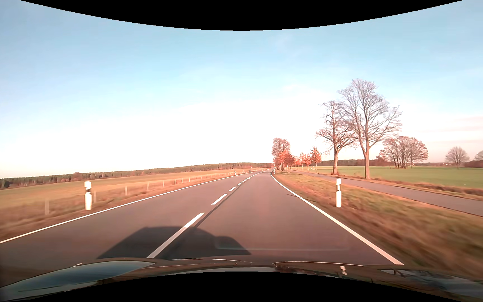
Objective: Follow the waypoints while adhering to traffic rules and regulations
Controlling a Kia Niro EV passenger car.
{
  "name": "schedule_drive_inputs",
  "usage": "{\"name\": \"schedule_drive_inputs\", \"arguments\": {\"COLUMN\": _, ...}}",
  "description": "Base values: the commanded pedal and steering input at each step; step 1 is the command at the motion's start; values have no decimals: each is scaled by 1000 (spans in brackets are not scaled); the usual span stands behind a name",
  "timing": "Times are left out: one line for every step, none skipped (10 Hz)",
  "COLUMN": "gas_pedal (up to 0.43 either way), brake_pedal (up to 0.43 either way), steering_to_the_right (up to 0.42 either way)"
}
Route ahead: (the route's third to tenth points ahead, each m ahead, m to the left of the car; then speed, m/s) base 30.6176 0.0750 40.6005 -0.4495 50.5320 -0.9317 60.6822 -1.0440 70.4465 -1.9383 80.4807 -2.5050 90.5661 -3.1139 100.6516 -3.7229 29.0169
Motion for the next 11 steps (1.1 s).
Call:
{"name": "schedule_drive_inputs", "arguments": {"gas_pedal": 98, "brake_pedal": 0, "steering_to_the_right": 9}}
{"name": "schedule_drive_inputs", "arguments": {"gas_pedal": 98, "brake_pedal": 0, "steering_to_the_right": 9}}
{"name": "schedule_drive_inputs", "arguments": {"gas_pedal": 87, "brake_pedal": 0, "steering_to_the_right": 9}}
{"name": "schedule_drive_inputs", "arguments": {"gas_pedal": 87, "brake_pedal": 0, "steering_to_the_right": 8}}
{"name": "schedule_drive_inputs", "arguments": {"gas_pedal": 87, "brake_pedal": 0, "steering_to_the_right": 8}}
{"name": "schedule_drive_inputs", "arguments": {"gas_pedal": 87, "brake_pedal": 0, "steering_to_the_right": 7}}
{"name": "schedule_drive_inputs", "arguments": {"gas_pedal": 87, "brake_pedal": 0, "steering_to_the_right": 6}}
{"name": "schedule_drive_inputs", "arguments": {"gas_pedal": 87, "brake_pedal": 0, "steering_to_the_right": 6}}
{"name": "schedule_drive_inputs", "arguments": {"gas_pedal": 87, "brake_pedal": 0, "steering_to_the_right": 6}}
{"name": "schedule_drive_inputs", "arguments": {"gas_pedal": 87, "brake_pedal": 0, "steering_to_the_right": 6}}
{"name": "schedule_drive_inputs", "arguments": {"gas_pedal": 87, "brake_pedal": 0, "steering_to_the_right": 6}}
